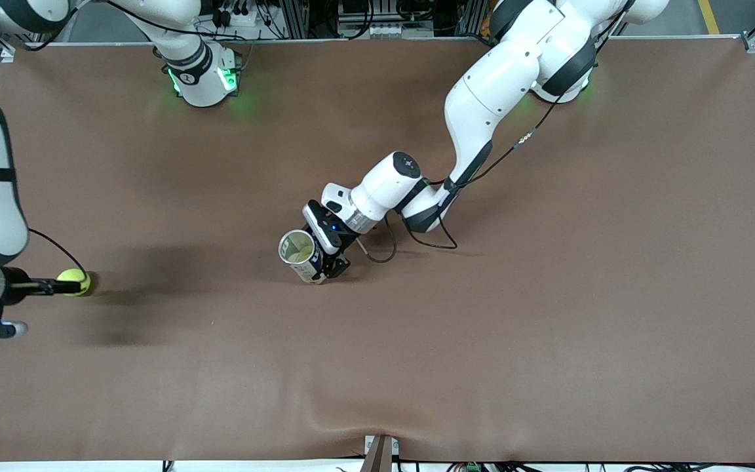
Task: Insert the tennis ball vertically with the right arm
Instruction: 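Position the ball above the can opening with the right gripper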
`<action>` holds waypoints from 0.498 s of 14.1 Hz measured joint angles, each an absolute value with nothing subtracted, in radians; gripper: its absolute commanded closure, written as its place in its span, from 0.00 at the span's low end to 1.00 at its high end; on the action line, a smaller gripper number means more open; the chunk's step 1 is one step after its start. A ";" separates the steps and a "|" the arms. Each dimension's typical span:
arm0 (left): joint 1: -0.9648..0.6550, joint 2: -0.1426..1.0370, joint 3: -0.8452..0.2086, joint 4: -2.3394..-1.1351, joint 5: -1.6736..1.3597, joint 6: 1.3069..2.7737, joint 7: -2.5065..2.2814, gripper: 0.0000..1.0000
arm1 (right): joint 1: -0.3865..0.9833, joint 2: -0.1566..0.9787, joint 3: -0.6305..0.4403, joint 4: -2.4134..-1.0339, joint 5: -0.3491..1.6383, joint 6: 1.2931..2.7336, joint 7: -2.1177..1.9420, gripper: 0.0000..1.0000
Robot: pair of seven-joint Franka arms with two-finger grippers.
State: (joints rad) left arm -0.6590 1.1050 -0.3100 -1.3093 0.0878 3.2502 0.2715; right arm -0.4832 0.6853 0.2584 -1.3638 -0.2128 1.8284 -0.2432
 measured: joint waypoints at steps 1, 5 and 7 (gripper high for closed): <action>-0.659 1.105 -0.310 -1.309 0.088 3.250 0.272 0.15 | -0.502 0.685 0.258 -1.374 -0.213 1.847 -0.287 0.00; -0.659 1.105 -0.310 -1.309 0.088 3.250 0.272 0.15 | -0.519 0.685 0.263 -1.420 -0.213 1.897 -0.332 0.00; -0.659 1.105 -0.310 -1.309 0.088 3.250 0.272 0.15 | -0.519 0.685 0.264 -1.438 -0.214 1.946 -0.375 0.00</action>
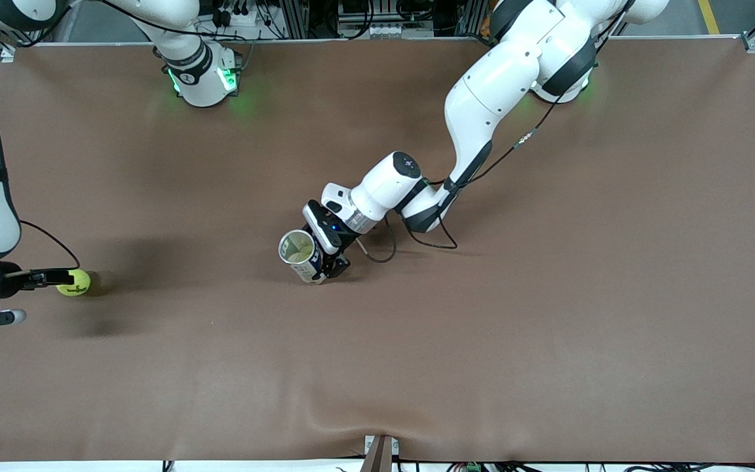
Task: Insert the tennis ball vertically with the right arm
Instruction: 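Position the ball above the can opening with the right gripper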
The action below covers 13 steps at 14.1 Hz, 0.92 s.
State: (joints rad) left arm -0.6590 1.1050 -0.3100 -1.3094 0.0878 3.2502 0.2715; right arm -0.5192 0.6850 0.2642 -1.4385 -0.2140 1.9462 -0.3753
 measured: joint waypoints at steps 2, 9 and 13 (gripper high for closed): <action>-0.659 1.105 -0.310 -1.309 0.088 3.250 0.272 0.15 | -0.522 0.685 0.247 -1.463 -0.216 2.018 -0.443 0.00; -0.660 1.105 -0.310 -1.310 0.088 3.251 0.272 0.15 | -0.586 0.691 0.225 -1.580 -0.216 2.182 -0.524 0.00; -0.663 1.105 -0.310 -1.311 0.088 3.252 0.272 0.15 | -0.584 0.693 0.231 -1.644 -0.216 2.251 -0.523 0.00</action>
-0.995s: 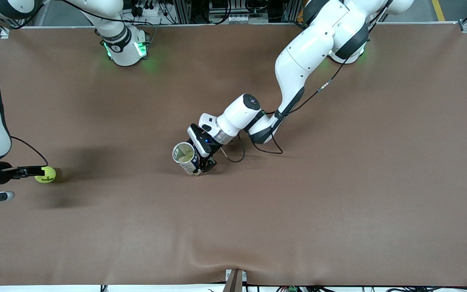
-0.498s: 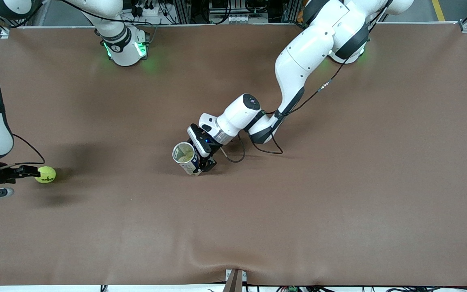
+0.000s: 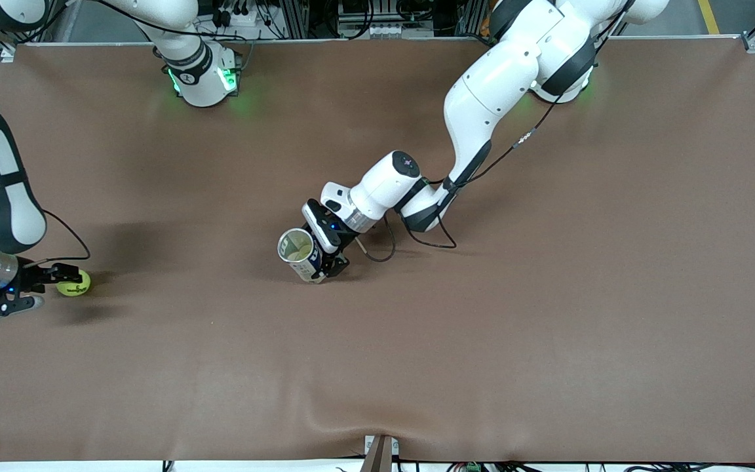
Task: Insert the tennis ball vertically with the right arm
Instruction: 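Position the ball above the can opening with the right gripper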
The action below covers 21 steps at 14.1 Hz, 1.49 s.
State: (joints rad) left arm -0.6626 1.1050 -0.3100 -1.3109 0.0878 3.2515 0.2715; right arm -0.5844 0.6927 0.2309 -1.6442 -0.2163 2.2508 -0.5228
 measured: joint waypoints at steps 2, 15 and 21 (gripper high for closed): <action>-0.663 1.105 -0.310 -1.311 0.088 3.252 0.272 0.15 | -0.585 0.693 0.231 -1.648 -0.216 2.257 -0.523 0.00; -0.663 1.105 -0.310 -1.311 0.088 3.252 0.272 0.15 | -0.508 0.676 0.263 -1.578 -0.209 2.147 -0.348 1.00; -0.663 1.105 -0.310 -1.311 0.088 3.253 0.272 0.15 | -0.422 0.579 0.454 -1.420 -0.106 1.741 0.152 1.00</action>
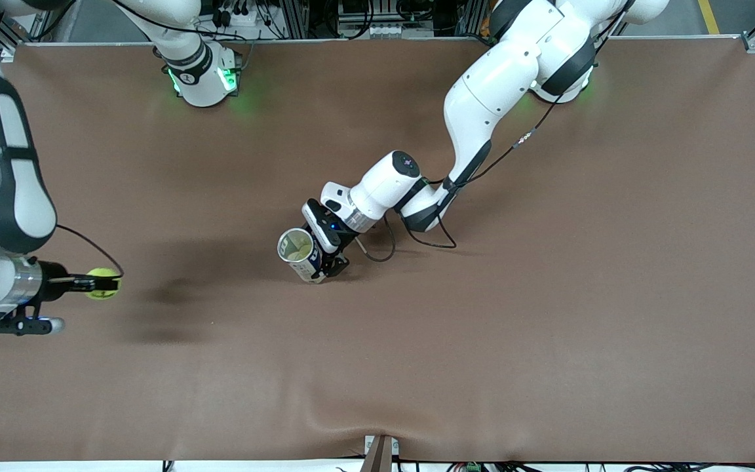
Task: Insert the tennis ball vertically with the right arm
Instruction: 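Position the ball above the can opening with the right gripper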
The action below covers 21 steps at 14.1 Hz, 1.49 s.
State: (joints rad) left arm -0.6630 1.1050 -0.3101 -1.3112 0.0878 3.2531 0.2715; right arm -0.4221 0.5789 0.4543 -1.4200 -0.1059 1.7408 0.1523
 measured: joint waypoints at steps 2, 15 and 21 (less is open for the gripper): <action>-0.663 1.105 -0.310 -1.311 0.088 3.254 0.272 0.15 | -0.415 0.561 0.576 -1.402 -0.102 1.692 0.384 1.00; -0.663 1.105 -0.310 -1.311 0.088 3.256 0.272 0.15 | -0.123 0.571 0.745 -1.381 -0.105 1.770 1.052 0.96; -0.663 1.105 -0.310 -1.311 0.088 3.256 0.272 0.15 | -0.093 0.604 0.706 -1.383 -0.122 1.787 1.062 0.81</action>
